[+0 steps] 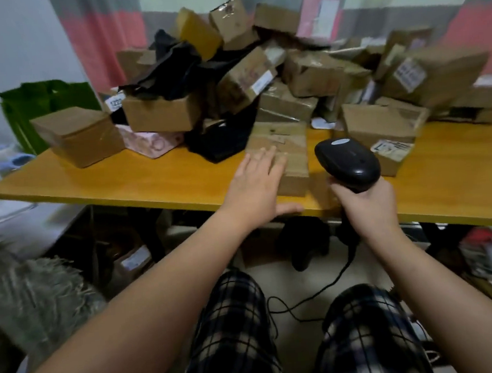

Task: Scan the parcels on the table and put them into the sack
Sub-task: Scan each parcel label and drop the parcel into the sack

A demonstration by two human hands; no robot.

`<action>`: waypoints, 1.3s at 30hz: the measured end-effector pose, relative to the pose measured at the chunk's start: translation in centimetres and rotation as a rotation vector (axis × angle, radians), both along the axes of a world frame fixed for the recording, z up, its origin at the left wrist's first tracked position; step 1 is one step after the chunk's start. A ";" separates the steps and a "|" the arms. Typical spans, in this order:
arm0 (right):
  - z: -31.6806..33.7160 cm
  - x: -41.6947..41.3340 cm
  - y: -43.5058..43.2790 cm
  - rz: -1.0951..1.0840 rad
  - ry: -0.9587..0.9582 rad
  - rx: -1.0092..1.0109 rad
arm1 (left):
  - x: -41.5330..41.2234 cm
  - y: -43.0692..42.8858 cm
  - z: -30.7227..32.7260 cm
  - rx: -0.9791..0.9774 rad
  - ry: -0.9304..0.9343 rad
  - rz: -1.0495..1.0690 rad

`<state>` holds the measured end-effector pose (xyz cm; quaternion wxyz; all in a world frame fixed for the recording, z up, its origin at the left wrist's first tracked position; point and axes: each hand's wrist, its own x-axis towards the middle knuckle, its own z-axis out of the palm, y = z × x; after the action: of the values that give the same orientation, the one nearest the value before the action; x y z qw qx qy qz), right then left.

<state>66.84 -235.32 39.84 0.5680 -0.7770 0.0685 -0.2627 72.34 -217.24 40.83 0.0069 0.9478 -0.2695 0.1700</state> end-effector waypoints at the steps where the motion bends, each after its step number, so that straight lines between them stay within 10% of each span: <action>1: -0.2 0.1 -0.5 0.005 0.011 0.026 | 0.2 -0.5 -0.2 0.061 -0.006 0.011; 11: -2.1 0.0 -0.6 0.040 0.068 -0.166 | -2.9 3.7 -1.2 0.011 -0.214 -0.127; 20: -0.5 0.0 1.7 0.235 0.016 0.019 | -1.4 7.7 2.3 -1.254 0.229 0.045; 30: -0.8 0.0 1.8 0.301 0.060 -0.021 | -0.3 8.6 1.9 -1.244 0.271 0.087; 39: 1.2 0.2 3.6 0.428 -0.076 0.344 | -1.7 6.8 1.0 -1.285 0.378 -0.095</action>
<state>67.07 -231.75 41.04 0.7363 -0.6555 -0.0749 -0.1504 70.60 -210.43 41.81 0.6242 0.7560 -0.1503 0.1273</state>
